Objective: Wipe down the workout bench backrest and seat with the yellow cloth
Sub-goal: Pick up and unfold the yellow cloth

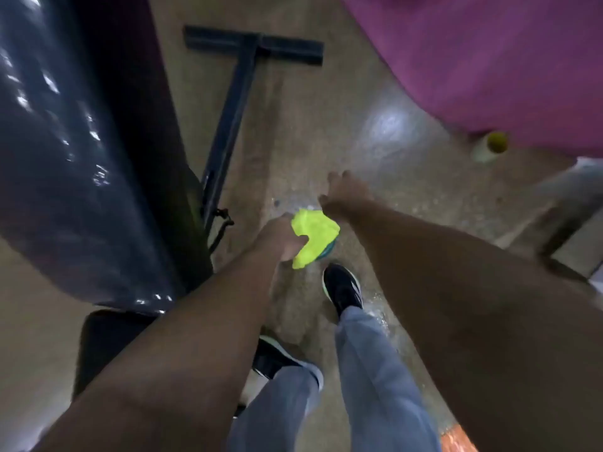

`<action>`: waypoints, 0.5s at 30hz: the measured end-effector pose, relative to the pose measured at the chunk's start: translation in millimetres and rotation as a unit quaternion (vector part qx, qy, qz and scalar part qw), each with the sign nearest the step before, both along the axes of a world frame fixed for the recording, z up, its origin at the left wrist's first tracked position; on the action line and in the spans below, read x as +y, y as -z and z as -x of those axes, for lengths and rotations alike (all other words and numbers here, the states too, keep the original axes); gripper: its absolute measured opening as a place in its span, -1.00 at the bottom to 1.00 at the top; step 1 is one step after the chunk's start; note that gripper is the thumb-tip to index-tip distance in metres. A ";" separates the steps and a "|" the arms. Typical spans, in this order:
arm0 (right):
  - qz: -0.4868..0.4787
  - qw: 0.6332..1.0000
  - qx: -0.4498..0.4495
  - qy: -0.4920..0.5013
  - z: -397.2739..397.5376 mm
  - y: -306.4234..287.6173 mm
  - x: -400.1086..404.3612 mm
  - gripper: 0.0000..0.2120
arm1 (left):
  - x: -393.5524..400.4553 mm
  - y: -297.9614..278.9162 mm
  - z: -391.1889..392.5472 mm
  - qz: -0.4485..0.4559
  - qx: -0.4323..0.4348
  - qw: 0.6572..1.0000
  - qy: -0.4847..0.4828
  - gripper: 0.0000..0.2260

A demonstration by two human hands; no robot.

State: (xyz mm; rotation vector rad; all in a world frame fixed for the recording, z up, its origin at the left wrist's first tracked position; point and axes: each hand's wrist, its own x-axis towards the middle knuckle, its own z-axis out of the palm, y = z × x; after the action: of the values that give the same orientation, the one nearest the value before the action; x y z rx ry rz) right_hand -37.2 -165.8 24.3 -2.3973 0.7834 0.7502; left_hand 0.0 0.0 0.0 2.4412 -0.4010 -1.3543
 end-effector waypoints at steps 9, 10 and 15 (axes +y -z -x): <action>-0.093 0.990 0.098 0.043 30.4 166.5 43.6 -0.25 | 36.4 204.1 19.4 -0.032 0.040 0.985 -0.167 -0.14; -0.096 0.989 0.103 0.052 31.0 172.1 44.9 -0.25 | 31.6 195.7 22.5 -0.035 0.036 0.983 -0.177 -0.20; -0.040 0.998 0.033 0.043 19.6 156.9 34.1 -0.65 | 19.7 173.5 26.1 -0.060 -0.011 0.978 -0.202 -0.44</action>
State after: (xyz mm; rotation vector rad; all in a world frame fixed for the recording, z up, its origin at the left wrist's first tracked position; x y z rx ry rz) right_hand -56.9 -131.7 -132.6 -2.2633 0.8605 0.8155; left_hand -26.1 19.7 -173.5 2.4567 0.1731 -1.2021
